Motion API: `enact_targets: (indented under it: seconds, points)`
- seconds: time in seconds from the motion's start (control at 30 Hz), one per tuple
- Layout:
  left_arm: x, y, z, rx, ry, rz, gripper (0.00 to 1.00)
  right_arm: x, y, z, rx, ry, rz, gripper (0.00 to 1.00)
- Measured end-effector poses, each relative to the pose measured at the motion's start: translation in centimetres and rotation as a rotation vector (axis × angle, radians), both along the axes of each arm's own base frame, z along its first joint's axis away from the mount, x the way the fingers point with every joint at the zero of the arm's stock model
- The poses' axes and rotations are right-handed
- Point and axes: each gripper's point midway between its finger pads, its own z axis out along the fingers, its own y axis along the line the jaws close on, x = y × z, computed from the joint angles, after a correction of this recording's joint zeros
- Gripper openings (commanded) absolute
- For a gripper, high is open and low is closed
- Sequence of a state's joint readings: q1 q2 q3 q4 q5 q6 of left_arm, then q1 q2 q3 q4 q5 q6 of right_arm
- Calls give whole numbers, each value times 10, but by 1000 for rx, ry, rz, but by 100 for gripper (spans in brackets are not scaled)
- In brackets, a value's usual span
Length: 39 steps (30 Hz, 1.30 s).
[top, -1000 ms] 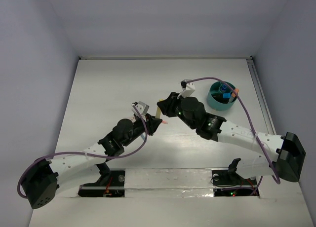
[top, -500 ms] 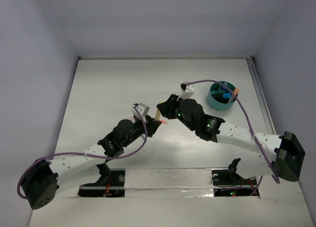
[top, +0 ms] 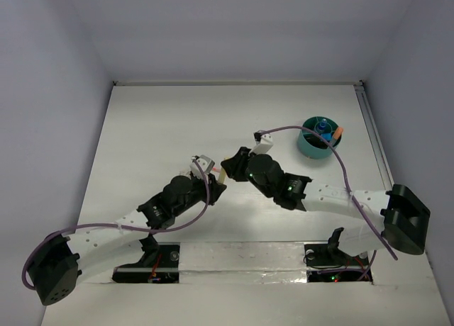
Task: Sort the stationery into containers
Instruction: Close the pen cap on the pen.
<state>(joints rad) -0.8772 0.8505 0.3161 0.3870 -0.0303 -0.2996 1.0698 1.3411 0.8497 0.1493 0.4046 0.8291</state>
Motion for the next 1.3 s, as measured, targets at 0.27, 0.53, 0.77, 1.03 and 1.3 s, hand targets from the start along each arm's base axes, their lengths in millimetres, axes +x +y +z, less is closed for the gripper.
enact_targets:
  seconds: [0.27,0.53,0.77,1.03,1.3]
  points:
    - [-7,8,-15,44,40,-8,0,-8,4,-18,43,42,-32,0]
    - [-13,11,-25,75,73,-23,0,-13,6,-31,108,81,-29,0]
    - [-14,19,-36,114,106,-8,0,-15,14,-40,108,100,-4,0]
    - [-18,18,-37,124,104,-36,0,-26,12,-39,119,117,44,0]
    - [-23,33,-58,202,163,-9,0,-31,34,-61,116,157,119,0]
